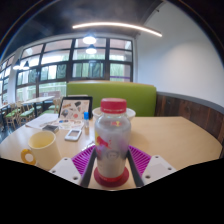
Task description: Pour water
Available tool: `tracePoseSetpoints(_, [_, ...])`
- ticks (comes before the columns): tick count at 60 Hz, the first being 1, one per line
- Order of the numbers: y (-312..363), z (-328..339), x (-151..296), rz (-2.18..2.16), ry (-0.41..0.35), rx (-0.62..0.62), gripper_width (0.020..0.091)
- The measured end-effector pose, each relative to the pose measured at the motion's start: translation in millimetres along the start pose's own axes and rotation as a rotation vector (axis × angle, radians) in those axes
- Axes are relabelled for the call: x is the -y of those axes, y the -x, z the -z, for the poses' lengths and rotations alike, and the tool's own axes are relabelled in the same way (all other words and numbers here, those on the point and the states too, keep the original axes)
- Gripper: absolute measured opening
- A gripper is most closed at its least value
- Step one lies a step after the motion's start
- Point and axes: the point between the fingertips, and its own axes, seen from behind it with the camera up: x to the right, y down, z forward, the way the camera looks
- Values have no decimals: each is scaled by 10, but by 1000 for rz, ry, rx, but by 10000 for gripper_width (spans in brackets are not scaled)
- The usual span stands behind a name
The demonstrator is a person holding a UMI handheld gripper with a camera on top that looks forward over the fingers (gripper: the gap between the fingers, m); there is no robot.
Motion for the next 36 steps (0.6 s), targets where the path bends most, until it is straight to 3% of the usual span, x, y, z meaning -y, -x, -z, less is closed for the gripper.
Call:
tracePoseSetpoints(3, [49, 33, -103, -5, 52, 11, 832])
tracePoseSetpoints(4, [66, 56, -113, -4, 57, 17, 847])
tracePoseSetpoints(18, [178, 1068, 172, -6, -41, -23, 826])
tracePoseSetpoints(25, [464, 1787, 391, -65, -55, 9, 825])
tracePoseSetpoints(36, [917, 2617, 376, -110, -73, 81, 827])
